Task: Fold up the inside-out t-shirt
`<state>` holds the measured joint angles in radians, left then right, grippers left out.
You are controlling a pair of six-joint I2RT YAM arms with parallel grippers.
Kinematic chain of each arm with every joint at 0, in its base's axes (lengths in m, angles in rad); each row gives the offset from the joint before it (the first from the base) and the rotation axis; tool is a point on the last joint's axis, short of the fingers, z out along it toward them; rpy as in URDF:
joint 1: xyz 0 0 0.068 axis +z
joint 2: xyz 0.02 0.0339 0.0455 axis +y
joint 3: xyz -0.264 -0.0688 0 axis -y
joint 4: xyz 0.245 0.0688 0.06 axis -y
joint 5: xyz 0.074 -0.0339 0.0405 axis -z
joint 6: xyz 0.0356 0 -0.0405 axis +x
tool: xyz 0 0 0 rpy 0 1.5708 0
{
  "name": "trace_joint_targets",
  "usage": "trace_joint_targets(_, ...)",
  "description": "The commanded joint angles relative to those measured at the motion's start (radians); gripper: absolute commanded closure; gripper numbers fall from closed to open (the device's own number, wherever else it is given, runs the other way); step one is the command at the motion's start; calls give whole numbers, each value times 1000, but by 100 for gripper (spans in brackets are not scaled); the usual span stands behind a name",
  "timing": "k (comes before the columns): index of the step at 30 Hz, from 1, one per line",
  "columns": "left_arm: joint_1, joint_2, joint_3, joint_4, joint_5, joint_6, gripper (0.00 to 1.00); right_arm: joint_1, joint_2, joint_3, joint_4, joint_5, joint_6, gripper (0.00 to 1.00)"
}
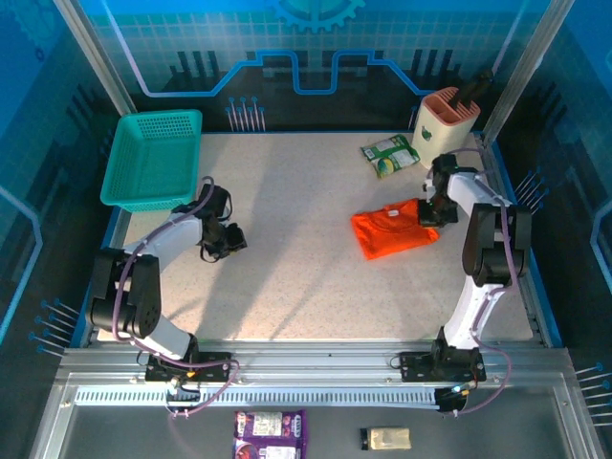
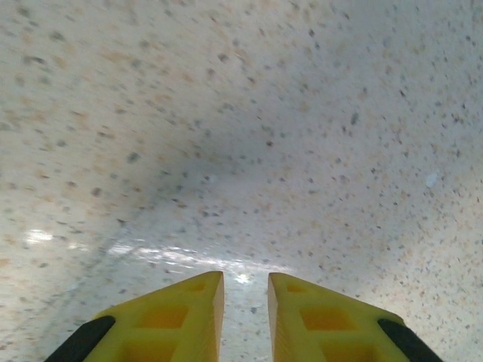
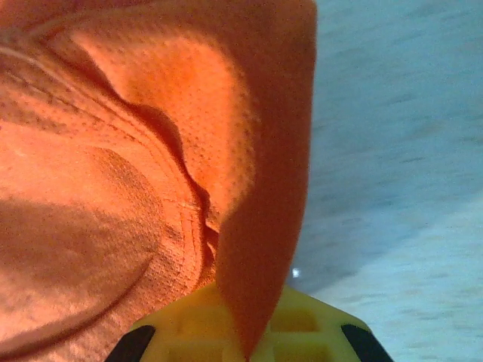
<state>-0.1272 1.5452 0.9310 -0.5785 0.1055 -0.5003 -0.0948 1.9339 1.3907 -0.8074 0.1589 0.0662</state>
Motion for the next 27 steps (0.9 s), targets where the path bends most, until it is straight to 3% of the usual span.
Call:
trace_joint_targets(1,24,-38,-21,-31,-75,27,76,-87,42,73,-22,200,-50,98)
trace_joint_targets(10,93,-63,-37,-11,-203,28,70,-261,123,148,52,264,-22,95)
trace_joint_targets(17,150,-66,-50,23,-249,30,67,-293,135,149,110,266,22,94)
trace_joint_targets(21,168,-76,-57,29,-283,36,59,-295,123,190,61,288,49,74)
trace_joint_targets(23,172,-91,-68,36,-306,40,51,-294,68,173,61,308,60,59)
trace_joint_targets(25,175,-119,-83,50,-338,43,37,-286,-8,132,88,321,68,49)
trace_joint_targets(26,174,-136,-93,61,-358,46,28,-276,-54,103,109,325,69,45)
trace_joint_targets(27,175,-153,-101,73,-374,50,9,-264,-92,83,120,316,74,41)
